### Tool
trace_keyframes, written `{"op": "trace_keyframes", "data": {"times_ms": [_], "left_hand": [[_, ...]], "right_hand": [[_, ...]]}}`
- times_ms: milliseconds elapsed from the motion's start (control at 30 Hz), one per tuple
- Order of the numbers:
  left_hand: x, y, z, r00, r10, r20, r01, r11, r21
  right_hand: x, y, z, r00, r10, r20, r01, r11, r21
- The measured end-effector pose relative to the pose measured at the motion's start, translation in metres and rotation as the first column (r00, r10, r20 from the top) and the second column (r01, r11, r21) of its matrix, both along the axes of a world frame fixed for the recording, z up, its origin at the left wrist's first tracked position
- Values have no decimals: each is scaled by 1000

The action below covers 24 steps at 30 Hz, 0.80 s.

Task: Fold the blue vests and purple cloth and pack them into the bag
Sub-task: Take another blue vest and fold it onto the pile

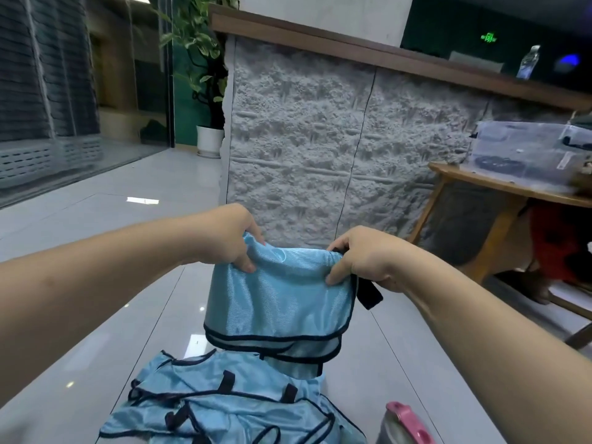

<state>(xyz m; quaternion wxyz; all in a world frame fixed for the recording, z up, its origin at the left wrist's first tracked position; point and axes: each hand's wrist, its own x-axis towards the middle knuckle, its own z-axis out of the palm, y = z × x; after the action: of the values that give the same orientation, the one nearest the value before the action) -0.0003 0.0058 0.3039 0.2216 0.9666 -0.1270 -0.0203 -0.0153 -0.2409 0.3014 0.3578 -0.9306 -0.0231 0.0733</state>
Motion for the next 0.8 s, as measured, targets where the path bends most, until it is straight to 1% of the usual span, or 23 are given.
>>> {"op": "trace_keyframes", "data": {"times_ms": [33, 67, 100, 200, 233, 267, 300, 333, 367, 400, 433, 467, 500, 533, 567, 600, 667, 700, 800], "left_hand": [[0, -3, -1, 1000, -1, 18, -1, 995, 96], [1, -5, -2, 999, -5, 39, -2, 987, 160], [2, -7, -3, 999, -9, 53, -2, 982, 191], [1, -8, 1, 999, -14, 29, 8, 980, 198], [1, -7, 4, 1000, -12, 8, 10, 986, 169], [0, -5, 6, 1000, -12, -20, 14, 996, 89], [0, -1, 9, 997, -14, -74, 10, 999, -53], [0, 2, 10, 988, -34, -153, -3, 972, -234], [-1, 5, 11, 969, -85, -233, -19, 911, -412], [-1, 7, 10, 942, -158, -296, -37, 829, -559], [-2, 10, 7, 916, -221, -335, -65, 741, -668], [-2, 10, 4, 899, -263, -351, -88, 675, -732], [-2, 9, 1, 892, -286, -351, -91, 648, -756], [-3, 6, -2, 890, -296, -346, -78, 650, -756], [-4, 3, -4, 889, -303, -342, -60, 664, -745], [-4, -2, -5, 888, -311, -339, -42, 679, -733], [-6, -10, -7, 884, -329, -333, -18, 687, -726], [-6, -13, -7, 883, -338, -324, -6, 684, -729], [-6, -17, -11, 880, -358, -312, 10, 670, -742]], "right_hand": [[0, 1, -1, 999, -9, 35, 12, 998, -61], [1, 2, -2, 998, -9, 58, 15, 994, -109], [0, 2, -3, 998, -2, 70, 12, 990, -142], [-1, -2, -2, 999, 23, 42, -14, 981, -191], [0, -6, -1, 999, 24, 35, -17, 982, -187], [0, -10, 0, 999, 26, 31, -21, 988, -155], [1, -16, 0, 999, 28, 17, -27, 997, -73], [2, -22, 0, 1000, 25, -16, -24, 998, 55], [3, -27, -1, 997, 32, -68, -18, 981, 192], [3, -32, -1, 991, 67, -112, -33, 960, 279], [3, -35, -3, 985, 107, -133, -64, 954, 294], [3, -37, -5, 977, 155, -149, -114, 962, 249], [3, -38, -7, 964, 204, -170, -174, 968, 179], [2, -37, -8, 946, 258, -197, -239, 964, 118], [2, -35, -10, 922, 316, -223, -302, 949, 95], [2, -33, -12, 893, 376, -247, -357, 926, 121], [-1, -24, -19, 822, 496, -281, -431, 863, 265], [-3, -18, -24, 804, 530, -270, -432, 832, 346], [-8, 3, -45, 807, 548, -219, -372, 760, 533]]}}
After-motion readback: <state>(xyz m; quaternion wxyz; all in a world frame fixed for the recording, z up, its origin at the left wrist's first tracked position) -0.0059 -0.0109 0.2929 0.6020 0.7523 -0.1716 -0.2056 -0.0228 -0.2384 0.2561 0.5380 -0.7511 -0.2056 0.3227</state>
